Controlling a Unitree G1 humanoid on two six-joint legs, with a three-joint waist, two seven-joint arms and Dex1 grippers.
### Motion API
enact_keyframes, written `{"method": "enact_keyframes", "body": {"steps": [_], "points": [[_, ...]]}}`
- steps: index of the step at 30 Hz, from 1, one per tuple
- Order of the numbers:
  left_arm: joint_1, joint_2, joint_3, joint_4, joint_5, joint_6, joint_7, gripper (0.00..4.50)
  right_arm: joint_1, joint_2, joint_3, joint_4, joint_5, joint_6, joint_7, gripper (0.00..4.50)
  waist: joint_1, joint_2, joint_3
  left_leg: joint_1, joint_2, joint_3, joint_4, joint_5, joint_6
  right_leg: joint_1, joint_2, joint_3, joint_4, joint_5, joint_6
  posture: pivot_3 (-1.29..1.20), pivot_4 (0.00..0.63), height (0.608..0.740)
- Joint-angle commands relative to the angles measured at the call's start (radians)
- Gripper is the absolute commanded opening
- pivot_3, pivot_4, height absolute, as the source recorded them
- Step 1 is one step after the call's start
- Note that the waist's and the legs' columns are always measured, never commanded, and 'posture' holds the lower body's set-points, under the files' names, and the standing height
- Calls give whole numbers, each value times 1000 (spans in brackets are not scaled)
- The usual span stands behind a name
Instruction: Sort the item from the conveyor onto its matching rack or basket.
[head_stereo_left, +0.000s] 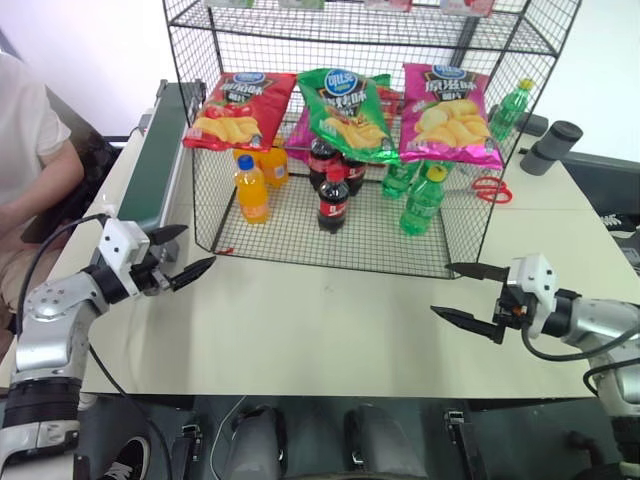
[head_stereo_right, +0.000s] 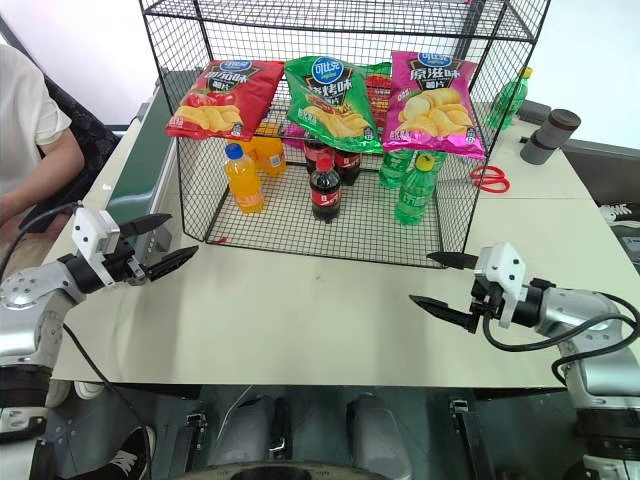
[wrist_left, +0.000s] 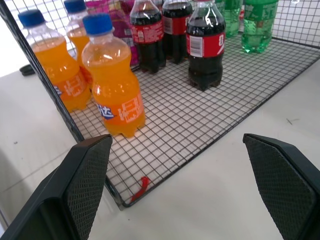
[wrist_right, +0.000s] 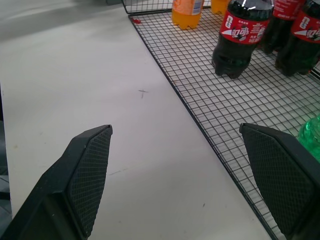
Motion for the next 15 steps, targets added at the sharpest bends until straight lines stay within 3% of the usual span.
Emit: {"method": "enact_keyframes", "body": {"steps": [1, 15], "points": [[-1, 6, 6, -29, -29, -5, -37, 4500, -14, -10, -4, -6, -5, -24, 0, 4270, 0, 0, 0, 0, 0, 0, 0, 0, 0, 0, 0, 0, 0, 0, 0, 0, 150, 740], [58, -44, 2, -78, -41, 16, -16, 4500, -112, -1, 36, 65, -10, -19, 0, 4270, -2, 1, 0, 0, 0, 0, 1, 0, 0, 0, 0, 0, 1, 0, 0, 0, 150, 740]]}}
